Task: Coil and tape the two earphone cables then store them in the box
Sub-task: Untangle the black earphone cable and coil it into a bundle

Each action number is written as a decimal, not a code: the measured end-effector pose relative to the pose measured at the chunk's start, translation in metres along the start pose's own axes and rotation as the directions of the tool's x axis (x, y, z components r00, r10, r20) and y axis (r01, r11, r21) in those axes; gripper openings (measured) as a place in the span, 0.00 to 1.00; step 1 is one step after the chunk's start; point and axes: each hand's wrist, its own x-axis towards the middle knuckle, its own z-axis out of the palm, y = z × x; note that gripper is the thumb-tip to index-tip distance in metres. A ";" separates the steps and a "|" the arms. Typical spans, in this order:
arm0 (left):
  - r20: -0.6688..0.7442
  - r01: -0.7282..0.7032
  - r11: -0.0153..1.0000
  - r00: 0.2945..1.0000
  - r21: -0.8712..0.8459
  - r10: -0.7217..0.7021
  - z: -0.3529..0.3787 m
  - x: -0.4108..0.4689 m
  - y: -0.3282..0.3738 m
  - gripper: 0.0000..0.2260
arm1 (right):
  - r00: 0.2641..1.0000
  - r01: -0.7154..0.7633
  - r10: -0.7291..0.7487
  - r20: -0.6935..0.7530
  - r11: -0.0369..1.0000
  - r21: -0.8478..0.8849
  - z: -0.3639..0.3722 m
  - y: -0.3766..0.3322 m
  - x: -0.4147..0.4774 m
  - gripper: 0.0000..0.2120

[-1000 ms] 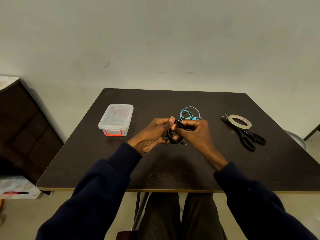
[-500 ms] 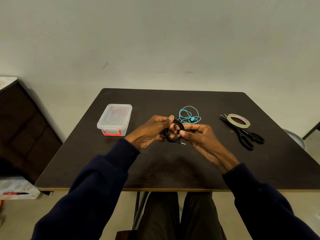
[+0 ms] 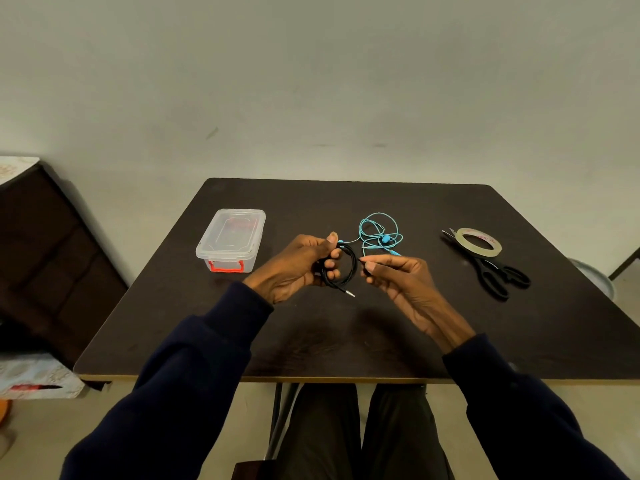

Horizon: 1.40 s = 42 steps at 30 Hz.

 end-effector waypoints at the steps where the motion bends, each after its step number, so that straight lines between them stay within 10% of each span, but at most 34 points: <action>1: -0.002 0.006 1.000 1.000 -0.026 -0.006 0.001 0.000 -0.002 0.19 | 1.000 -0.011 0.011 -0.005 1.000 0.002 0.001 0.002 0.000 0.13; 26: 0.102 0.132 0.972 0.988 -0.195 -0.114 -0.002 -0.002 -0.009 0.26 | 0.993 -0.013 0.028 0.115 0.991 -0.130 0.010 -0.003 -0.001 0.17; 42: -0.049 0.114 0.993 0.992 -0.028 -0.115 -0.008 -0.001 -0.028 0.07 | 0.999 -0.048 0.046 -0.016 0.943 -0.329 0.006 0.004 0.002 0.06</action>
